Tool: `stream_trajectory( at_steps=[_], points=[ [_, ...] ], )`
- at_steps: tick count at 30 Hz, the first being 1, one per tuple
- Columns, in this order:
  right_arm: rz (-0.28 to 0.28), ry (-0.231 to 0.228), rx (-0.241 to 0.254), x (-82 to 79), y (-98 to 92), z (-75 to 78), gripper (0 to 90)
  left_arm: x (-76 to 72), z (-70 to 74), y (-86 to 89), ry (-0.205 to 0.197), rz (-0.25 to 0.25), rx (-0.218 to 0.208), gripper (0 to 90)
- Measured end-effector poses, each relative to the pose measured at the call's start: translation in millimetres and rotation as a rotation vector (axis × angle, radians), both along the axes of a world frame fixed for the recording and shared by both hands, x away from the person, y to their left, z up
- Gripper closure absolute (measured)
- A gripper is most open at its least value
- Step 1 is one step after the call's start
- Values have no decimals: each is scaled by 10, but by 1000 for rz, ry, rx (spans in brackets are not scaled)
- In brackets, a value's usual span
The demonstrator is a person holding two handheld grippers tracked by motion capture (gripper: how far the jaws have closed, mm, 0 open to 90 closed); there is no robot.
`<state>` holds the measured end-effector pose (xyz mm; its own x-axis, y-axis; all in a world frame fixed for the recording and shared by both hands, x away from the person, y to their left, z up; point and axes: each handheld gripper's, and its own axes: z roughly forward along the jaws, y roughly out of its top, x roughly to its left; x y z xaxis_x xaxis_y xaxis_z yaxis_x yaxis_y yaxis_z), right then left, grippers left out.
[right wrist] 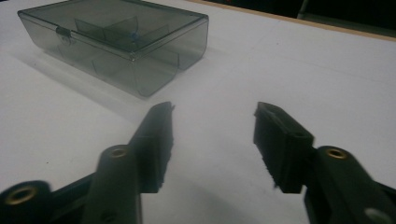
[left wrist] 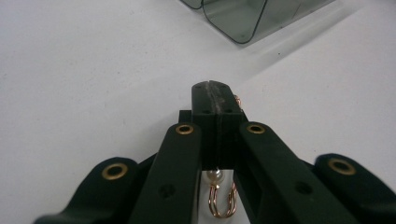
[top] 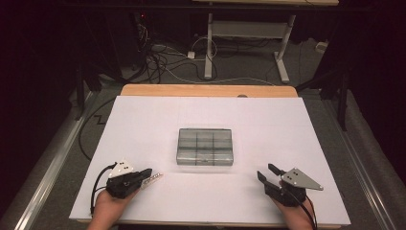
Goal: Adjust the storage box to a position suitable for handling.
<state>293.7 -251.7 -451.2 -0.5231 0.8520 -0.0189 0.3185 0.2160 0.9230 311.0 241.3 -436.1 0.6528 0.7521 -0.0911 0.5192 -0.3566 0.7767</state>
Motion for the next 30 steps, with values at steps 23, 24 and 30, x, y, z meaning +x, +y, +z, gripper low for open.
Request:
stream_trajectory(
  at_steps=[23,24,30],
  points=[
    [18,40,14,-91,-14,7,900,373,154,-311,-12,-25,-63,877],
    [17,39,12,-94,-15,8,900,455,168,-334,-11,-22,-68,877],
    [14,34,13,-99,-48,21,900,695,213,-420,-23,-3,-71,877]
  ],
)
